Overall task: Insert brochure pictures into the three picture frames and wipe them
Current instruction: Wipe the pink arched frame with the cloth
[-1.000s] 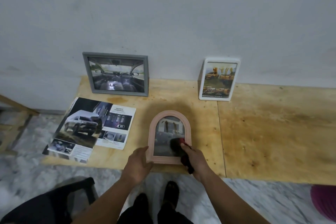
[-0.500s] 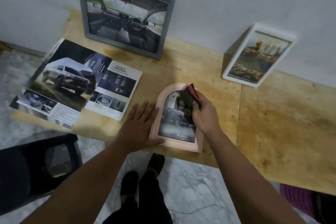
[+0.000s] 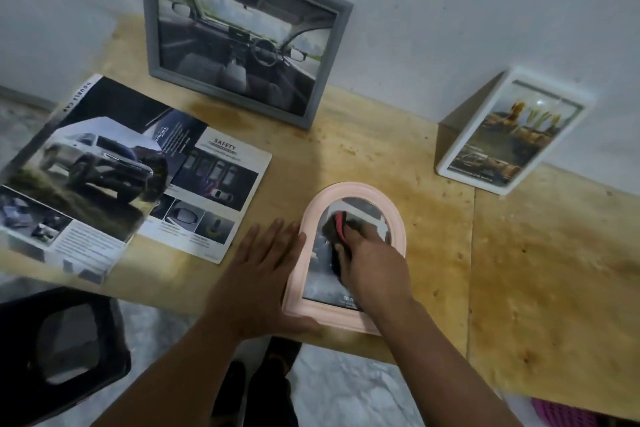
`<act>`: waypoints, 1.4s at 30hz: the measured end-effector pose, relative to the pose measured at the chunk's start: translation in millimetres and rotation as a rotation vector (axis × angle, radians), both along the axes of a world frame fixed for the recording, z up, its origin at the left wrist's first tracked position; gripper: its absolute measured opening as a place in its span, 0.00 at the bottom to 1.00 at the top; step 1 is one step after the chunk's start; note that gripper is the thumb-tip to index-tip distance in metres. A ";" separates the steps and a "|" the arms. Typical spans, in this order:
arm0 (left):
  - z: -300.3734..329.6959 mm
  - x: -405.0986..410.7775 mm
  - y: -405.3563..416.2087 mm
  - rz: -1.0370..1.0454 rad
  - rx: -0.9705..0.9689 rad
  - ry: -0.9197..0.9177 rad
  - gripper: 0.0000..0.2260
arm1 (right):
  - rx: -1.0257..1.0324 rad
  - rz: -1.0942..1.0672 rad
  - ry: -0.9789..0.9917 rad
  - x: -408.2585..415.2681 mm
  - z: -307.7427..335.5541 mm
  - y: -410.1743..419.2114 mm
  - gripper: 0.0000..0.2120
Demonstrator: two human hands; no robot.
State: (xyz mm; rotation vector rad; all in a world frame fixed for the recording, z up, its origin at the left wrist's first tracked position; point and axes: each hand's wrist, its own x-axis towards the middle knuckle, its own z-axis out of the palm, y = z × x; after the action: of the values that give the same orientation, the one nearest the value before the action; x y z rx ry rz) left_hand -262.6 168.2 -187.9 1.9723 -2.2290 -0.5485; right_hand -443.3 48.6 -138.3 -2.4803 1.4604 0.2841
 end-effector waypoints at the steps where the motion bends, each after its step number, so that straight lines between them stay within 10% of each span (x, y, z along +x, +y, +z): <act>1: -0.7 -0.4 0.2 0.001 -0.016 0.005 0.60 | 0.006 0.024 0.015 -1.7 1.8 9.5 0.20; 8: -1.9 -0.3 -0.3 0.006 -0.010 -0.004 0.60 | 0.250 -0.064 -0.162 -15.6 27.5 2.7 0.15; 13: -1.4 -1.0 -0.2 0.019 -0.007 -0.010 0.57 | -0.039 -0.189 -0.151 3.3 22.6 -44.0 0.14; 25: -0.8 -1.2 -0.4 0.032 -0.051 0.006 0.55 | 0.135 0.149 -0.081 -10.7 18.8 26.3 0.16; 32: -1.8 -0.5 0.2 0.034 -0.057 0.019 0.56 | 0.505 -0.615 -0.760 -2.1 28.3 -31.8 0.10; 36: -2.0 0.4 0.8 0.032 -0.054 0.012 0.55 | 0.054 -0.330 -0.260 0.7 5.5 -24.6 0.21; 42: -2.3 -0.2 1.0 0.032 -0.070 0.013 0.55 | -0.150 -0.070 -0.058 1.0 -13.4 -0.7 0.27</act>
State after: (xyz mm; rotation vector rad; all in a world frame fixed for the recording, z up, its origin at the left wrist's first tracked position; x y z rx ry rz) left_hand -262.7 169.2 -190.2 1.9609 -2.1743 -0.4714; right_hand -442.2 47.9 -151.7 -2.5217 1.5952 0.0916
